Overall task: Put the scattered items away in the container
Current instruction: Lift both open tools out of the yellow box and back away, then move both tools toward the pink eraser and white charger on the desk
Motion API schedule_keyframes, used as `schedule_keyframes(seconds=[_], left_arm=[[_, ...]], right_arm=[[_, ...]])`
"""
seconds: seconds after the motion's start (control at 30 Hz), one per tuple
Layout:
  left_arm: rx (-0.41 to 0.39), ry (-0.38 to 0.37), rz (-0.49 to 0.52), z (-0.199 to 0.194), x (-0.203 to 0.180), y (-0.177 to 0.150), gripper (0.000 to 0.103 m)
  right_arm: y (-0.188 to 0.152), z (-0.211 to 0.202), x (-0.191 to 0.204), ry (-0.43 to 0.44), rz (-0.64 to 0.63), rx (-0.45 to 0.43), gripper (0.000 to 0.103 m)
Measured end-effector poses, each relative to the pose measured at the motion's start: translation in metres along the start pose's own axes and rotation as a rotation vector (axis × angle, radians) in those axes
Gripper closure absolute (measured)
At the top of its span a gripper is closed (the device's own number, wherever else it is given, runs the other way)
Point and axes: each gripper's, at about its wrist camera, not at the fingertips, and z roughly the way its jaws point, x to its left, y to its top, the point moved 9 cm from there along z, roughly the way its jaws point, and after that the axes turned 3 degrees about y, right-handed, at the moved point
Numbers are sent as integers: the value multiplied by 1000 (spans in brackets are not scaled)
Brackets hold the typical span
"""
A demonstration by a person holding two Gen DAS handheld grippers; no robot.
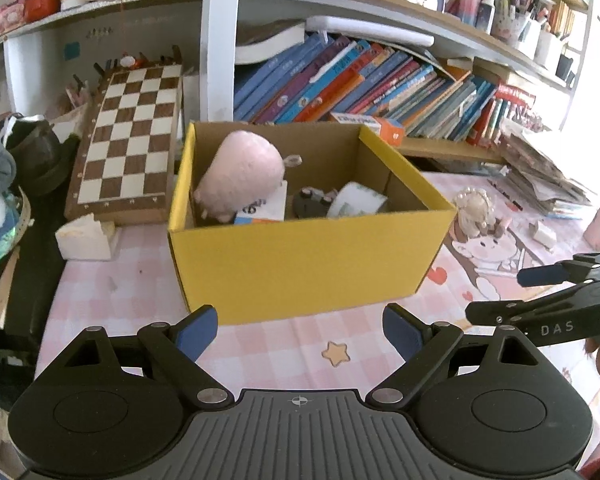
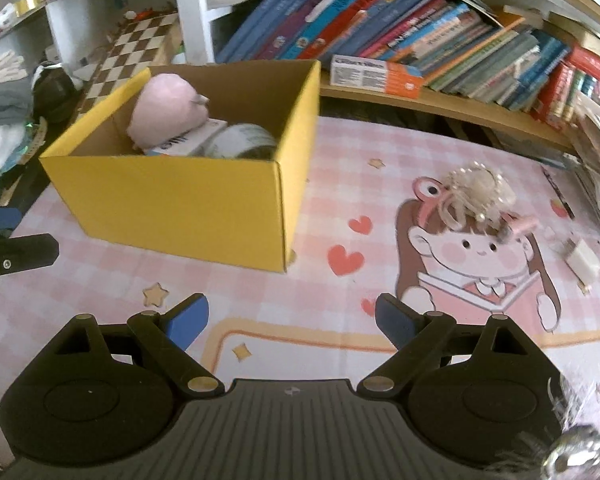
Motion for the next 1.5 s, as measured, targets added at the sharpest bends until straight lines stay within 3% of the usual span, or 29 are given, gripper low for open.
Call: schedule_keyframes(seconds=[0.47,0.9,1.5], left_arm=[[56,25,12,6,-43,-23,11],[87,65,-31,20,-81,-27,11],[116,77,-27,48,-171,-27,11]], right_arm=[[-23,-13,-30,-54,22,-30,0],[-29,-11,-67,-43,-18,-6,0],[-41,-10,-155,-15,-20,11,0]])
